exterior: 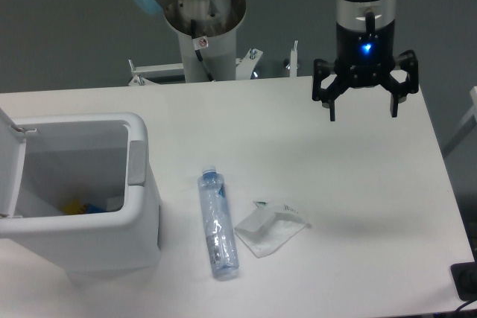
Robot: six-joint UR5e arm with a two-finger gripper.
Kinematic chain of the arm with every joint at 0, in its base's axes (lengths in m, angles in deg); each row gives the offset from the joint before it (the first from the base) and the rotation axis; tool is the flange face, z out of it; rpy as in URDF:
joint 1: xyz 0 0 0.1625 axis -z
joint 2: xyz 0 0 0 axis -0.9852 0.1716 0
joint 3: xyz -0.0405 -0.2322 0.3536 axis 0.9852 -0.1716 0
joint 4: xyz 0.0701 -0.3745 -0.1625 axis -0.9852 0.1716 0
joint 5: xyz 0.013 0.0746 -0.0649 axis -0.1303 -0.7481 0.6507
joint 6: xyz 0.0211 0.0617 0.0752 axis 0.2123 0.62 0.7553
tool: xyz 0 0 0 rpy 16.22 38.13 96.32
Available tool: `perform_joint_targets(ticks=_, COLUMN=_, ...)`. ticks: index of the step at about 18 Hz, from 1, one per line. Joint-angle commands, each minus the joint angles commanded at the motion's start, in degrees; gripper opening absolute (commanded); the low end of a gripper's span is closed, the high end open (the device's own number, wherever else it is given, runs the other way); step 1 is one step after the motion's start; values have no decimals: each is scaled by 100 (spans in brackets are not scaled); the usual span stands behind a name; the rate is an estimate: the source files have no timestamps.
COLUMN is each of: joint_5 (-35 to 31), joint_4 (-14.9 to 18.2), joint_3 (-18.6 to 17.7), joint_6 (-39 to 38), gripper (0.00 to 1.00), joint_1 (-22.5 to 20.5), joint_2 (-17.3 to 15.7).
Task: Place the trash in the trash can
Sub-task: 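Move the gripper down toward the white wrapper beside the bottle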
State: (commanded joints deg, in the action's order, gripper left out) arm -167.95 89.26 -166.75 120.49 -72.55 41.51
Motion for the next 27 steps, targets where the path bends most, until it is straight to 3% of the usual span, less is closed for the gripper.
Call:
perform_joint_targets(ticks=7, joint_5=9, joint_4=-509, joint_3=-114, joint_6=-70, gripper=100, joint_1=184, joint_2=351)
perform_joint_targets(ticks=10, joint_5=-61, joint_4=-948, joint_3=-202, joint_6=-665, gripper=100, joint_1=334, joint_2=632)
perform_joint_targets(ticks=13, joint_5=-52, joint_4=-975, joint_3=-228, joint_6=-765, gripper=100, joint_1=421, joint_2=764)
perform_joint_targets(ticks=14, joint_5=-44, joint_4=-1002, joint_3=-246, joint_6=-547, gripper=100, joint_1=465, joint_2=861)
perform_joint_targets(ticks=16, joint_5=0, joint_4=-985, joint_3=-342, joint_6=593, gripper=100, joint_1=562, joint_2=1002)
perform_joint_targets(ticks=18, joint_5=201, joint_4=-1019, joint_3=-807, joint_6=2225, gripper=100, joint_1=589, joint_2=967)
perform_joint_targets(ticks=22, joint_5=493, joint_4=-1037, joint_3=-914, joint_6=2978, gripper=100, joint_1=755, joint_2=1203)
perform_joint_targets(ticks=25, joint_5=685, joint_4=-1063, joint_3=-993, joint_6=3015, gripper=100, joint_1=879, joint_2=1485)
perform_joint_targets(ticks=27, joint_5=756, joint_4=-1247, joint_3=-1028, joint_6=2953, gripper=100, joint_1=993, joint_2=1669)
